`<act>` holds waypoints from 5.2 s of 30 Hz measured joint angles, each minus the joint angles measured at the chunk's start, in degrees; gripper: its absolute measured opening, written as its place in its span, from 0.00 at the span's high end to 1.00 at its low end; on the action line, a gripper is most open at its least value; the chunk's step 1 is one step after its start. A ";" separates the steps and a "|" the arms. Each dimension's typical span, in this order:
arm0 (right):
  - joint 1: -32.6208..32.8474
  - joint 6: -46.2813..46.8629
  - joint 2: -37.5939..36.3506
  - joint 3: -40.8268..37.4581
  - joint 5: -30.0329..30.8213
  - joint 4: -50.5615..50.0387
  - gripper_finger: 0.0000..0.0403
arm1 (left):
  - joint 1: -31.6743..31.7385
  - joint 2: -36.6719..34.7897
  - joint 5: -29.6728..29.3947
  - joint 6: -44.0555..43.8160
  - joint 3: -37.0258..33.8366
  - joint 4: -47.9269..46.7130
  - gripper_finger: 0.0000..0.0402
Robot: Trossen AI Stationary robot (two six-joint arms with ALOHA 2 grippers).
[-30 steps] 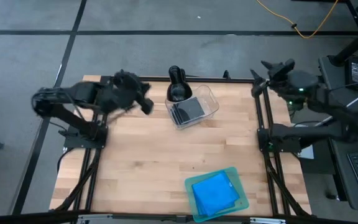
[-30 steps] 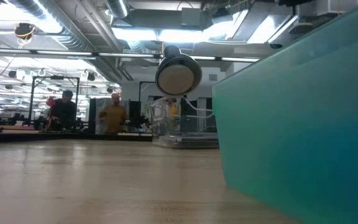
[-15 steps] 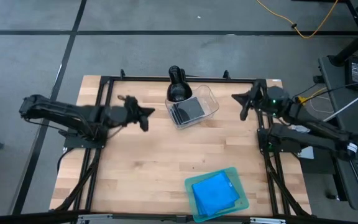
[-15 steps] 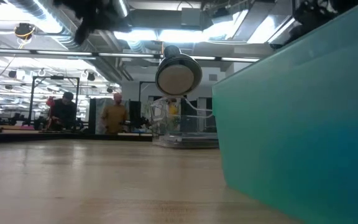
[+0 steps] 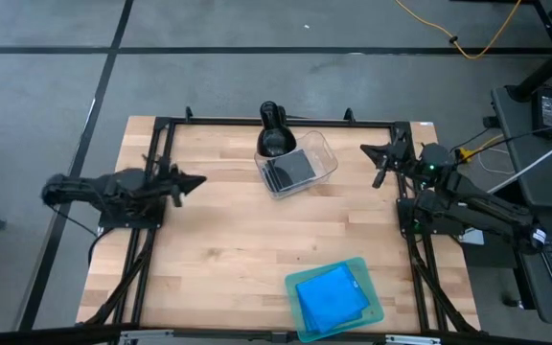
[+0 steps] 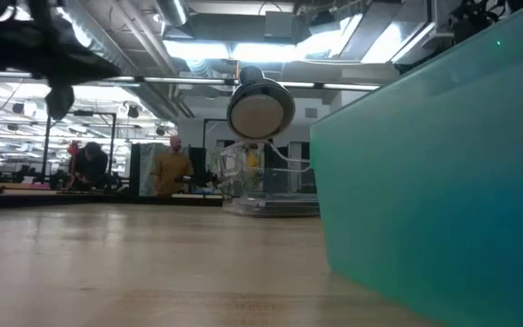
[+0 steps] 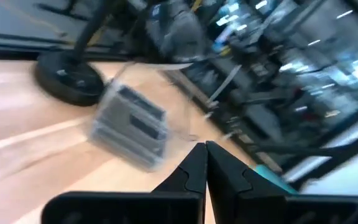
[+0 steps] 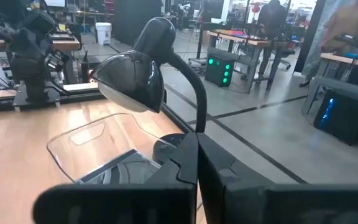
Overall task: Pick & place jewel cases by type
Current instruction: Return to Home Position
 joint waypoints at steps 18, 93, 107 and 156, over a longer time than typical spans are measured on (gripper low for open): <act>-0.94 7.40 -0.37 -0.17 -0.23 -0.17 0.98 | -0.61 -3.23 23.57 17.13 -10.01 12.26 1.00; 31.02 -3.91 -20.55 -16.39 2.65 -2.82 0.98 | 1.47 -2.71 20.78 30.53 -10.02 12.35 0.99; 30.64 -10.80 -20.48 -16.39 2.62 -2.84 0.97 | 1.49 -2.71 20.82 30.53 -10.02 12.36 0.99; 30.64 -10.86 -20.48 -16.41 2.62 -2.81 0.97 | 1.49 -2.71 20.89 30.51 -10.02 12.35 0.99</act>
